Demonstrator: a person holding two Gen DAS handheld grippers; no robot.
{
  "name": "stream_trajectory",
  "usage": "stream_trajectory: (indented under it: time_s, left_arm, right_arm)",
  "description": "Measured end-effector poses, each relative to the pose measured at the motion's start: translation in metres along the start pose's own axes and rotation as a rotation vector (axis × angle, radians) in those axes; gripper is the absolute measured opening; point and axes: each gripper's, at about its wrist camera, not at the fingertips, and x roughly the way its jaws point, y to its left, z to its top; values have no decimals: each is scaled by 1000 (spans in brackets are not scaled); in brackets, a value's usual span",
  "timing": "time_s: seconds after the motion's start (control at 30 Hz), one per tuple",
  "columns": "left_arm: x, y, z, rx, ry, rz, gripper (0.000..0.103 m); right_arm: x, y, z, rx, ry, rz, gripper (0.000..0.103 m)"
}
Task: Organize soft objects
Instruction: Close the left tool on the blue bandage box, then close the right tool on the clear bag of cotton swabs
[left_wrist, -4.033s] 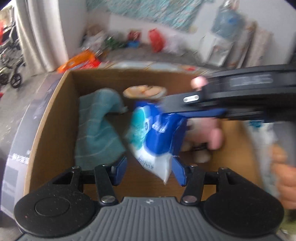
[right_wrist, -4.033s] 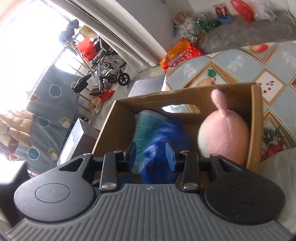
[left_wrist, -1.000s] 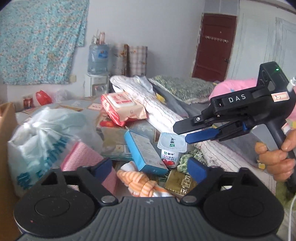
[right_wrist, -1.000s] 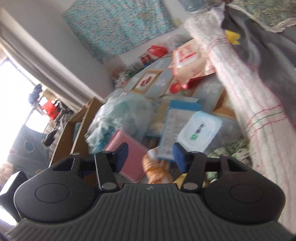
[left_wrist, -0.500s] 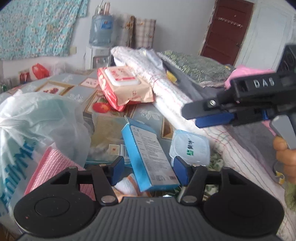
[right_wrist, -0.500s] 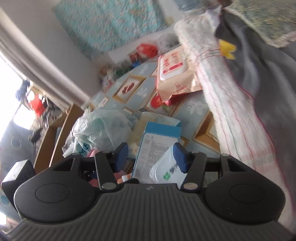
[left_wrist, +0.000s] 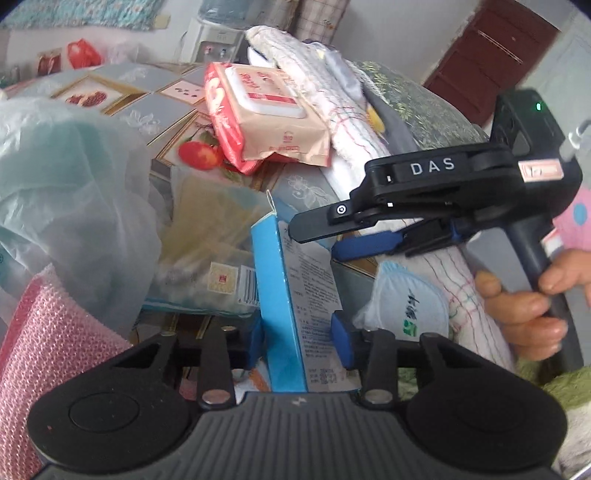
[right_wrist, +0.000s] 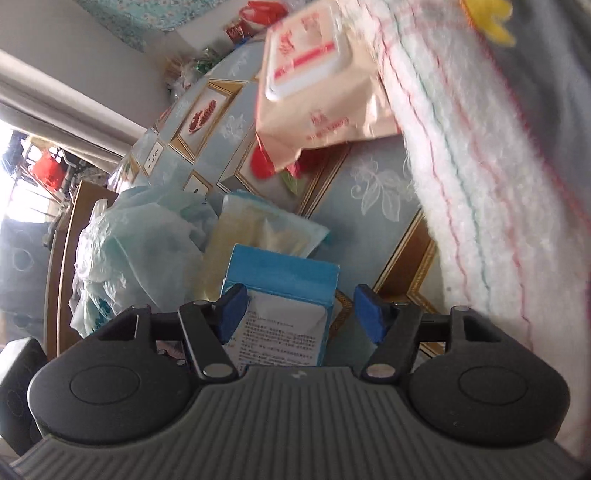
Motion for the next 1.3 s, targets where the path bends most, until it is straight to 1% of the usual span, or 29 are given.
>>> stream_trajectory:
  time_s: [0.07, 0.13, 0.17, 0.2, 0.23, 0.3, 0.37, 0.53, 0.63, 0.7, 0.77, 0.83, 0.93, 1.0, 1.07, 1.17, 1.23, 1.27, 1.3]
  left_arm:
    - [0, 1, 1, -16, -15, -7, 38]
    - [-4, 1, 1, -21, -32, -7, 33]
    - [-7, 1, 1, -23, -40, -4, 32]
    - [-11, 1, 1, -27, -53, -6, 28]
    - [-15, 2, 1, -31, -67, -15, 21]
    - [-22, 0, 4, -35, -94, -20, 21]
    - [-32, -2, 3, -32, -133, -7, 21]
    - [-51, 2, 0, -45, -196, 25, 21]
    - [-69, 5, -1, -46, -258, 56, 21]
    - [-82, 10, -2, -57, -296, 74, 21]
    - [-91, 13, -4, -62, -333, 99, 21]
    - [-97, 17, -5, -66, -359, 127, 21]
    - [-101, 23, -6, -75, -373, 150, 21]
    - [-102, 26, -8, -82, -375, 159, 21]
    - [-102, 30, -9, -89, -373, 160, 21]
    - [-103, 35, -10, -96, -376, 154, 21]
    - [-102, 39, -10, -99, -379, 148, 21]
    - [-103, 41, -11, -102, -380, 145, 21]
    - [-104, 42, -13, -104, -381, 142, 21]
  right_arm:
    - [2, 1, 1, 2, 10, 34, 65]
    - [1, 5, 0, 1, 5, 64, 66]
    - [0, 7, 1, 4, 0, 59, 66]
    - [-2, 10, 0, -4, -9, 65, 66]
    - [-5, 13, 0, -9, -16, 86, 66]
    - [-9, 18, 0, -9, -25, 129, 67]
    - [-14, 23, 0, -20, -42, 156, 67]
    - [-26, 31, 2, -23, -86, 187, 67]
    - [-33, 28, 3, -7, -113, 166, 67]
    - [-32, 24, 5, 17, -107, 131, 67]
    - [-26, 20, 7, 41, -85, 91, 67]
    - [-14, 18, 11, 67, -44, 54, 67]
    - [6, 15, 19, 102, 44, 19, 67]
    - [18, 16, 25, 111, 85, -13, 67]
    - [29, 19, 29, 110, 112, -39, 67]
    - [36, 30, 33, 87, 127, -47, 64]
    - [40, 37, 34, 67, 127, -65, 51]
    - [41, 40, 33, 56, 120, -84, 49]
    - [41, 42, 33, 44, 112, -95, 41]
